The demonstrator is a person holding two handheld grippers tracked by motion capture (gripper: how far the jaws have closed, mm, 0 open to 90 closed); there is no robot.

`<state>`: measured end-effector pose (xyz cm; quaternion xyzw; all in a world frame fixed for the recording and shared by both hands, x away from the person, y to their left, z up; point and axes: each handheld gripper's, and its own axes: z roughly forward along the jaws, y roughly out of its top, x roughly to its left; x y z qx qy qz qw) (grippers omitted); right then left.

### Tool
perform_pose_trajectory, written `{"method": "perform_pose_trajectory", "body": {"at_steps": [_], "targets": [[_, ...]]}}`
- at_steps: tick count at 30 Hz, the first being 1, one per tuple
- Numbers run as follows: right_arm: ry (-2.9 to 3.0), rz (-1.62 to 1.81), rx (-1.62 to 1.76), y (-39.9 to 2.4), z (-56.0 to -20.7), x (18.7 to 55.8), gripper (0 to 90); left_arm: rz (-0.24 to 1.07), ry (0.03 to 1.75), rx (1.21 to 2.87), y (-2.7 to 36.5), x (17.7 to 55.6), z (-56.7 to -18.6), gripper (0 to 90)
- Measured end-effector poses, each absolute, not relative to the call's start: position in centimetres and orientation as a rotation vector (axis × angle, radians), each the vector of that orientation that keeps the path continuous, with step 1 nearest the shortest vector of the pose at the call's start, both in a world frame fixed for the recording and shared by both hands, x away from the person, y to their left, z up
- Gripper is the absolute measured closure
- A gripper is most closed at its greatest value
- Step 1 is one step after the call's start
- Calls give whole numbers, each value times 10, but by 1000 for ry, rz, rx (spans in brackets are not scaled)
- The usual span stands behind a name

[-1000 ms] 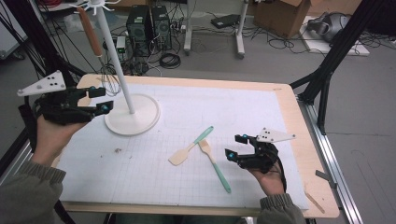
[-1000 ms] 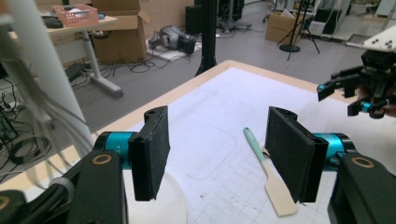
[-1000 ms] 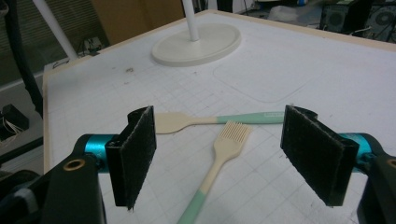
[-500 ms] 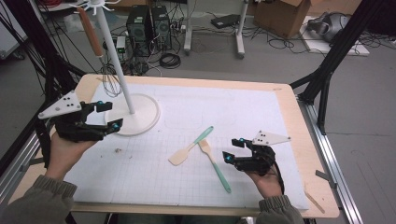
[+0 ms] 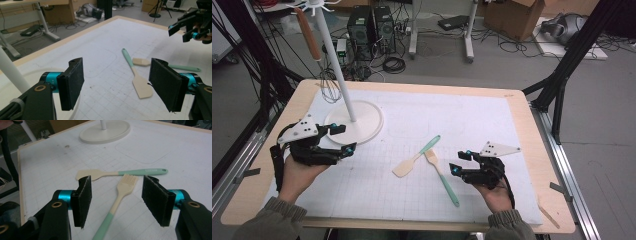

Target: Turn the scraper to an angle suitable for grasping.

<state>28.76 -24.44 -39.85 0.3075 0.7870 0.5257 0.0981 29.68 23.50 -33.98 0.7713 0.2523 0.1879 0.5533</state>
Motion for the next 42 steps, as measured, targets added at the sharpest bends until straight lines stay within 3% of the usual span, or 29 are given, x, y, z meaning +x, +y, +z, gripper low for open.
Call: {"method": "perform_pose_trajectory", "body": {"at_steps": [8, 19, 25, 42], "targets": [[2327, 1535, 925, -244, -403, 289, 471, 431, 571, 1851, 224, 297, -355, 252], [2385, 1519, 883, -236, -405, 289, 758, 444, 583, 1862, 218, 296, -376, 249], [2453, 1492, 850, -227, -408, 292, 854, 445, 596, 1876, 221, 292, -384, 249], [2564, 1388, 809, -193, -414, 306, 892, 461, 583, 1857, 223, 290, -384, 250]]}}
